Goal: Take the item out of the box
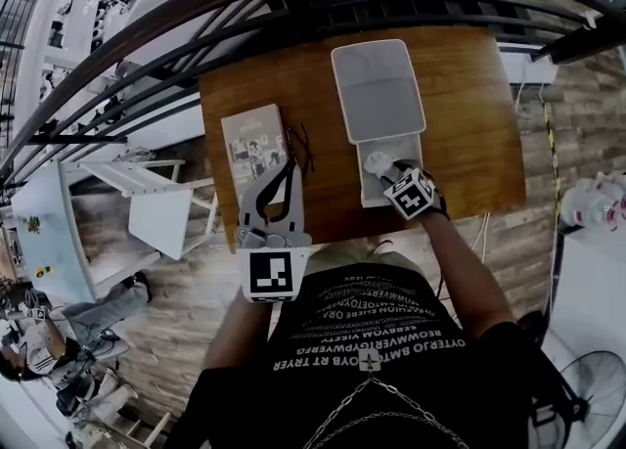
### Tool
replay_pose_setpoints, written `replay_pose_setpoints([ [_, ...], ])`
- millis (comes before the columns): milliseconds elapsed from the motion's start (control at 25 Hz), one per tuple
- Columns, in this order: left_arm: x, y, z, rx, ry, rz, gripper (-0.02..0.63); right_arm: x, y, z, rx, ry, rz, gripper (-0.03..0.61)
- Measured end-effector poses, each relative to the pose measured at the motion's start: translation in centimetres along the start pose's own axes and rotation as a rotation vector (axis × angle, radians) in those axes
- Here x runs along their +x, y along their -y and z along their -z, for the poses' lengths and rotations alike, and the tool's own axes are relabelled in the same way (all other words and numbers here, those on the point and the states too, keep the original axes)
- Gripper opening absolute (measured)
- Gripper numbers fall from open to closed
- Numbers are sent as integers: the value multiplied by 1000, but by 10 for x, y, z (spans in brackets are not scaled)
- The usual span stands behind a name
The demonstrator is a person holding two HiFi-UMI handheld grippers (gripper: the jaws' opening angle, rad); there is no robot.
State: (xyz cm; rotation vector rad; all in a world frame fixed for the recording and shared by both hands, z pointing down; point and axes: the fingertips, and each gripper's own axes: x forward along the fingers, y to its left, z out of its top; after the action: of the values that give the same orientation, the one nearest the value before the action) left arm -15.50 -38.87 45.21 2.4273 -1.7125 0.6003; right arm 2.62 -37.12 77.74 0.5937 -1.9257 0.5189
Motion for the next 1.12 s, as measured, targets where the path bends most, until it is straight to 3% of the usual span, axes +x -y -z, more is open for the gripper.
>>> replay_pose_setpoints([
  [80, -2, 0, 1, 1, 4, -5, 6, 3, 2, 2, -22, -21, 21, 175],
  [200, -6, 3, 4, 0, 10, -6, 6, 5, 4, 3, -67, -17, 49, 74],
  [320, -13, 11, 2, -4, 10, -4, 6, -2, 0, 7, -79, 3, 42, 28],
  [1120, -54, 66, -18, -8, 90, 34, 6, -133, 3, -2, 75, 340, 75, 15],
])
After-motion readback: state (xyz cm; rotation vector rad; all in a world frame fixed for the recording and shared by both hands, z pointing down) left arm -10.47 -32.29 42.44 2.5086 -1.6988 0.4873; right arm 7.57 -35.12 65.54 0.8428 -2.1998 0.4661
